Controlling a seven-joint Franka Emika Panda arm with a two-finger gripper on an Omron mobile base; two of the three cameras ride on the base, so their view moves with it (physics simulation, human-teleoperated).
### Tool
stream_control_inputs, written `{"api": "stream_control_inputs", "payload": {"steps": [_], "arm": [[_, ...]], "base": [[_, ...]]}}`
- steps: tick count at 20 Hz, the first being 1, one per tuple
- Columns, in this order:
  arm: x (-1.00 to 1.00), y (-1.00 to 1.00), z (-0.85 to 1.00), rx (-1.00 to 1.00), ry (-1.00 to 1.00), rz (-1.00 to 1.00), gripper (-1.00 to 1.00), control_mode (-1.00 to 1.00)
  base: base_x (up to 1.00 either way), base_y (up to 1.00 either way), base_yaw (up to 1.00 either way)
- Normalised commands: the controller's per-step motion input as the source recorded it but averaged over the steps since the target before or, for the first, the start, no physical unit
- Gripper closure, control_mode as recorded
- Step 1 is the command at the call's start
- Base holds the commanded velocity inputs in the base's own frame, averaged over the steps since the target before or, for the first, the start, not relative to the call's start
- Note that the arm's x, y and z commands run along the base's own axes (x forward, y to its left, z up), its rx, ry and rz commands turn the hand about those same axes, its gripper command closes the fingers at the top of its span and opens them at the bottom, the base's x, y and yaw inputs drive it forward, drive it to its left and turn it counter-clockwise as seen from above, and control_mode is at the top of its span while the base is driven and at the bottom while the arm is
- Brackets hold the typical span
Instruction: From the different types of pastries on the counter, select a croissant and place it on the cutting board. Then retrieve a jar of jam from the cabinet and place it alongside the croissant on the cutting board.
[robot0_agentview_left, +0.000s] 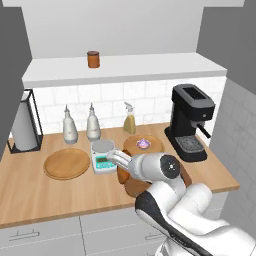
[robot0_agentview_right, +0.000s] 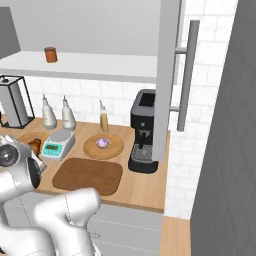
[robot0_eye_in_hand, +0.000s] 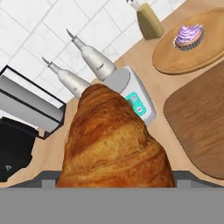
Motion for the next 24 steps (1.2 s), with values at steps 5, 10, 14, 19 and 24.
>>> {"api": "stream_control_inputs", "payload": {"steps": [5, 10, 14, 19, 24], "arm": [[0.02, -0.17, -0.01, 0.01, 0.04, -0.01, 1.00, -1.00], [0.04, -0.98, -0.40, 0.00, 0.30, 0.00, 1.00, -1.00], [0.37, -0.70, -0.69, 0.00, 0.26, 0.00, 1.00, -1.00], [0.26, -0.13, -0.26, 0.00, 0.10, 0.01, 1.00, -1.00], [0.34, 0.00, -0.41, 0.00, 0.24, 0.00, 1.00, -1.00]], "base": [[0.00, 0.00, 0.00], [0.00, 0.00, 0.00], [0.00, 0.00, 0.00], [0.00, 0.00, 0.00], [0.00, 0.00, 0.00]]}}
